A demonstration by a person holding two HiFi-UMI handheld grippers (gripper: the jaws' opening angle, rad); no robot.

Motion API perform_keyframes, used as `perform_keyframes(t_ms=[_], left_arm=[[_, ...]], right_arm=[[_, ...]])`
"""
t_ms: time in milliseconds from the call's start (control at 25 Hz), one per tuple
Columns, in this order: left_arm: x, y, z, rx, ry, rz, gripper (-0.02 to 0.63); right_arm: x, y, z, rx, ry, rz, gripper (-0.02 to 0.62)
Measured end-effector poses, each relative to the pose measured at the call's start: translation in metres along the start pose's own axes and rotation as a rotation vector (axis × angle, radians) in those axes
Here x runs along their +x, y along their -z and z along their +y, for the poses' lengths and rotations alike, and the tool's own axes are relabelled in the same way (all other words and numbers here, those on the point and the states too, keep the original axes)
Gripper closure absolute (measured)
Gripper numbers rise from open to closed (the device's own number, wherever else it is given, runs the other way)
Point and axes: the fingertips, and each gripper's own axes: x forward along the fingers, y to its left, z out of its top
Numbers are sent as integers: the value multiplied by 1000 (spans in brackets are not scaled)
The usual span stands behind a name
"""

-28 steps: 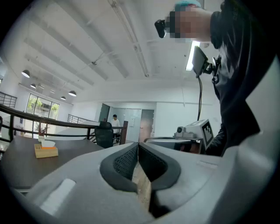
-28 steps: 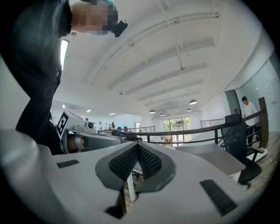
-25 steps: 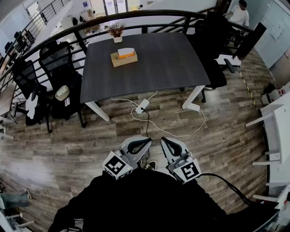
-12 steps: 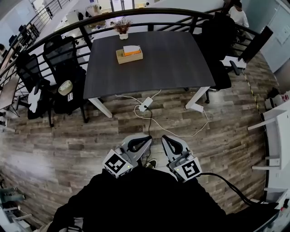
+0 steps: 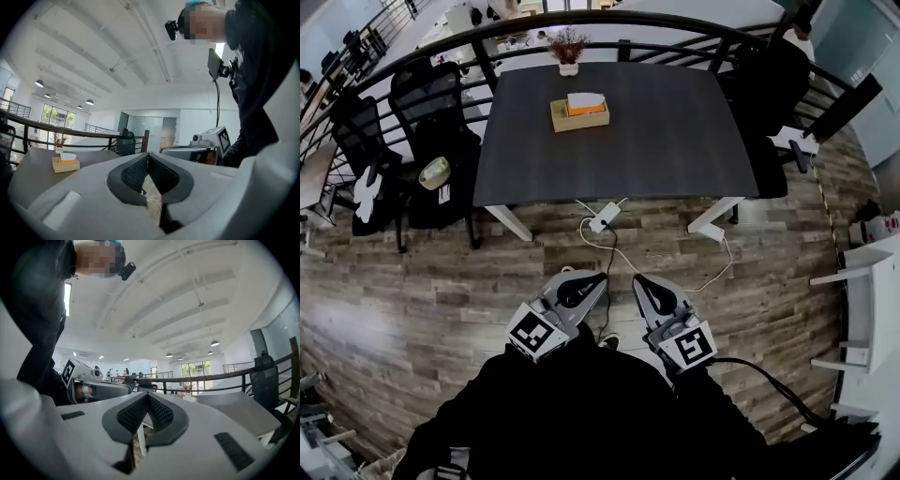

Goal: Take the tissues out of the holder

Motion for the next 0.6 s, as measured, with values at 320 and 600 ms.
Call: perform_keyframes(t_ms=[320, 600], left_arm=[[31, -18, 99, 1, -27, -20, 600], [43, -35, 189, -22, -34, -34, 598]], right_arm=[[94, -10, -40, -24, -61, 37, 594], [189, -23, -63, -44, -90, 61, 594]])
